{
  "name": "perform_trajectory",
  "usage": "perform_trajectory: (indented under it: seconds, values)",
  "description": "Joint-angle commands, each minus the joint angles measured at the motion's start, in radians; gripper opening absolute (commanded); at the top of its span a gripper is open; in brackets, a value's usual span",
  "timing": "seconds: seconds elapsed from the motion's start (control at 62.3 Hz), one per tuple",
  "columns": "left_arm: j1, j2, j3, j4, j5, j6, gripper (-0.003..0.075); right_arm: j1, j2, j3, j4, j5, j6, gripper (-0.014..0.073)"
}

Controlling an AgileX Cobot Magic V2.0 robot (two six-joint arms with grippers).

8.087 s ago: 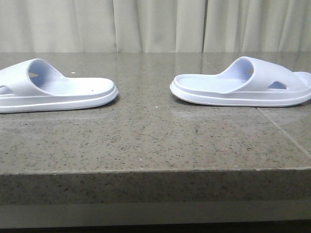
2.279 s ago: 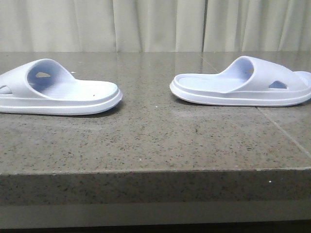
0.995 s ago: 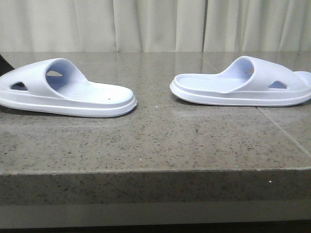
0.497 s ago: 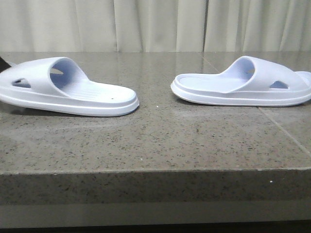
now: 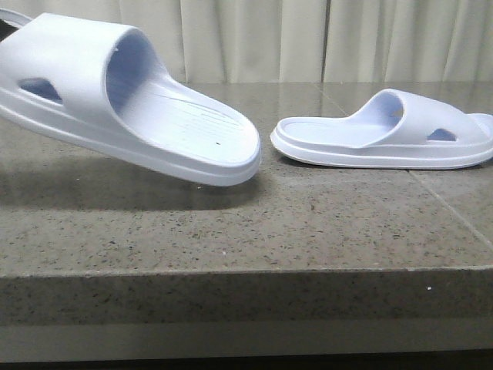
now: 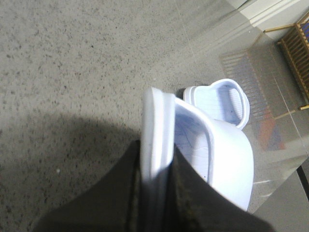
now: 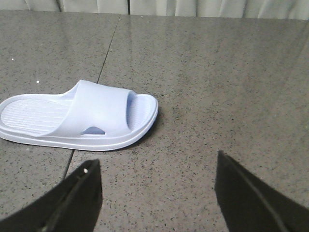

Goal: Insert blue slippers together front up
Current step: 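Grasp the slipper heel with the left gripper and lift it, then reach the right gripper to the heel of the other slipper and grasp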

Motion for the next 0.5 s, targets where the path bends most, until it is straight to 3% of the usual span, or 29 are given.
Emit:
perform_trajectory:
  seconds: [0.0, 0.481]
  values:
    - [-0.01, -0.037, 0.005, -0.085, 0.005, 0.009, -0.002, -0.004, 0.015, -0.026, -0.022, -0.074, -0.01, 0.0521]
    - [-0.01, -0.037, 0.015, -0.072, 0.006, 0.009, -0.002, -0.004, 0.016, -0.026, -0.016, -0.103, -0.01, 0.0521]
